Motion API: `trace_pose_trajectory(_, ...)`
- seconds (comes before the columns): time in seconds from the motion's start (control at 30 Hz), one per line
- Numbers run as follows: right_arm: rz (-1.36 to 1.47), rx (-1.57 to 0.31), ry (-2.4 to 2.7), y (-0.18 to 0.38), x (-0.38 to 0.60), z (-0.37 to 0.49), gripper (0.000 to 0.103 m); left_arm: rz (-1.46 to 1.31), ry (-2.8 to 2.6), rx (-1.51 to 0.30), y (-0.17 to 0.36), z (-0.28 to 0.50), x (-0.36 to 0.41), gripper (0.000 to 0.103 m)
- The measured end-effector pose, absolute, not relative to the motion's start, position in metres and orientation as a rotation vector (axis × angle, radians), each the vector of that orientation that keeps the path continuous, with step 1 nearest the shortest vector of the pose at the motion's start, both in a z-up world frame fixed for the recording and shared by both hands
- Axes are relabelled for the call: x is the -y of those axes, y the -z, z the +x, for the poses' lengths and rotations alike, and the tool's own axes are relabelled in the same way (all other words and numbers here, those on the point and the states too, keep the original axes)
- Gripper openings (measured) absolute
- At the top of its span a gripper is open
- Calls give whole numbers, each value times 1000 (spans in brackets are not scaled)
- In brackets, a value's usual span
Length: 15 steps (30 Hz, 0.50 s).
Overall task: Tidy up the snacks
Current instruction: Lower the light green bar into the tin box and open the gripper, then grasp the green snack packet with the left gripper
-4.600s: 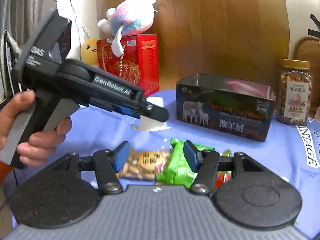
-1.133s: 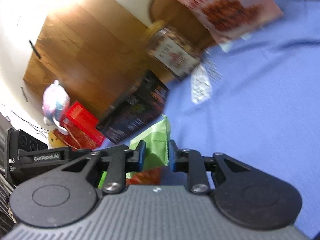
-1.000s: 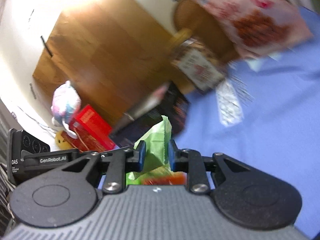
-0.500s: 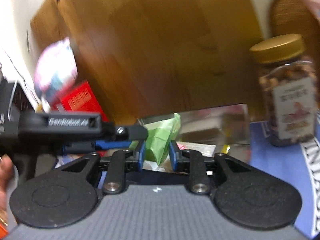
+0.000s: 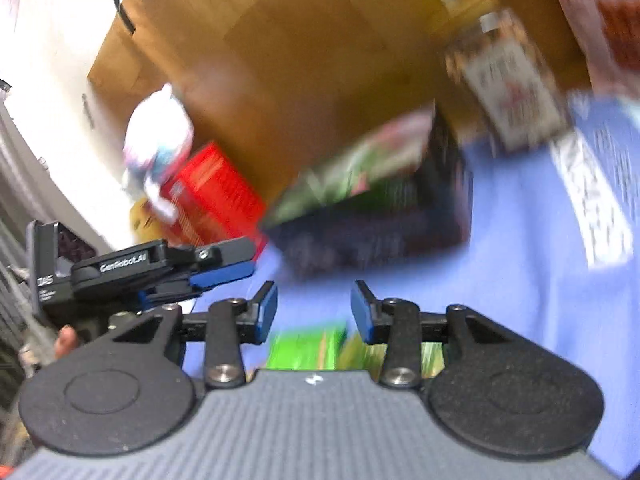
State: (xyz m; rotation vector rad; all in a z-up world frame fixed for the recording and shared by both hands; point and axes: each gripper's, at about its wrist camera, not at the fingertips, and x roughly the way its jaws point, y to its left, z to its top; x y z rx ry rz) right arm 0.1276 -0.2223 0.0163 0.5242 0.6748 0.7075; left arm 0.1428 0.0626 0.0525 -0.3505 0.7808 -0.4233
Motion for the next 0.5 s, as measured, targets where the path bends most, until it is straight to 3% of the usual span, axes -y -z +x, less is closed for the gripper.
trace_pose_trajectory(0.13,483,-705,-714,-7,210,85,44,-321,391,-804,-42,130,-55,59)
trace_pose_trajectory(0.27,483,-674,-674,-7,207,49,44,-350,388,-819,-34,125,-49,70)
trace_pose_trajectory(0.5,550,-630,-623,-11,226,17,44,-338,329,-819,-29,110,-37,68)
